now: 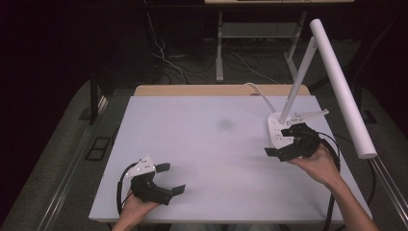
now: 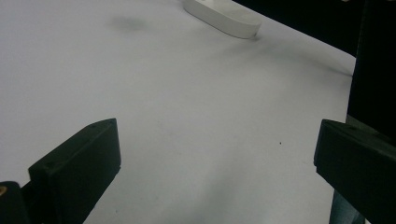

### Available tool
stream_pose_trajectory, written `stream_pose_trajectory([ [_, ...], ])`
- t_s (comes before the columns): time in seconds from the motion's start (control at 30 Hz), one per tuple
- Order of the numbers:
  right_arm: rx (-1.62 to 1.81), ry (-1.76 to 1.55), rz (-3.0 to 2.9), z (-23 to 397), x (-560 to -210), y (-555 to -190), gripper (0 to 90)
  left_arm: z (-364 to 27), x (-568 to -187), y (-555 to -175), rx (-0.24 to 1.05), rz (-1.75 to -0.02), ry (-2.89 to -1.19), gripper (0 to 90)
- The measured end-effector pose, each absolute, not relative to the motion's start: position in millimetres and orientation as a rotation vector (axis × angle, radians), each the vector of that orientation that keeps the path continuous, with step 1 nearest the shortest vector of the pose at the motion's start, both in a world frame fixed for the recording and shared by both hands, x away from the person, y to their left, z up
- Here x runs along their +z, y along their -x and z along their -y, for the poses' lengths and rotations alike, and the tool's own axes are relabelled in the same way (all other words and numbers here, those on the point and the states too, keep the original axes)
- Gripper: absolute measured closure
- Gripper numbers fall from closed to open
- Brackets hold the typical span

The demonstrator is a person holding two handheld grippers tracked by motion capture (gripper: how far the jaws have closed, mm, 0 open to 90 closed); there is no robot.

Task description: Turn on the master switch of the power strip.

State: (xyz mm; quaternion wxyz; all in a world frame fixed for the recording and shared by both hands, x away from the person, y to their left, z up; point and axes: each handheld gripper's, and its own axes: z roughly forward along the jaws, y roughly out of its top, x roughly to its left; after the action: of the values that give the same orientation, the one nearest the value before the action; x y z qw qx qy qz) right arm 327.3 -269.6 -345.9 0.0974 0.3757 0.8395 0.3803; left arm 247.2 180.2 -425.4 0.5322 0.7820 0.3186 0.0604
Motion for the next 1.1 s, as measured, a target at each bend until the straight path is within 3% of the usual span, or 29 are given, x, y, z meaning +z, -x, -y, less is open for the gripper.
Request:
stream_pose_trajectory([
  [1.03, 0.967, -1.139, -2.464, 266.2, -338.7, -382.1, 0.3, -182.8, -424.9, -247.2, 0.146, -0.766, -1.863, 0.0],
  [1.1, 0.933, -1.135, -2.462, 263.0, -338.1, -385.9, 6.2, -182.8, -424.8, -247.3, 0.146, -0.764, -1.864, 0.0],
])
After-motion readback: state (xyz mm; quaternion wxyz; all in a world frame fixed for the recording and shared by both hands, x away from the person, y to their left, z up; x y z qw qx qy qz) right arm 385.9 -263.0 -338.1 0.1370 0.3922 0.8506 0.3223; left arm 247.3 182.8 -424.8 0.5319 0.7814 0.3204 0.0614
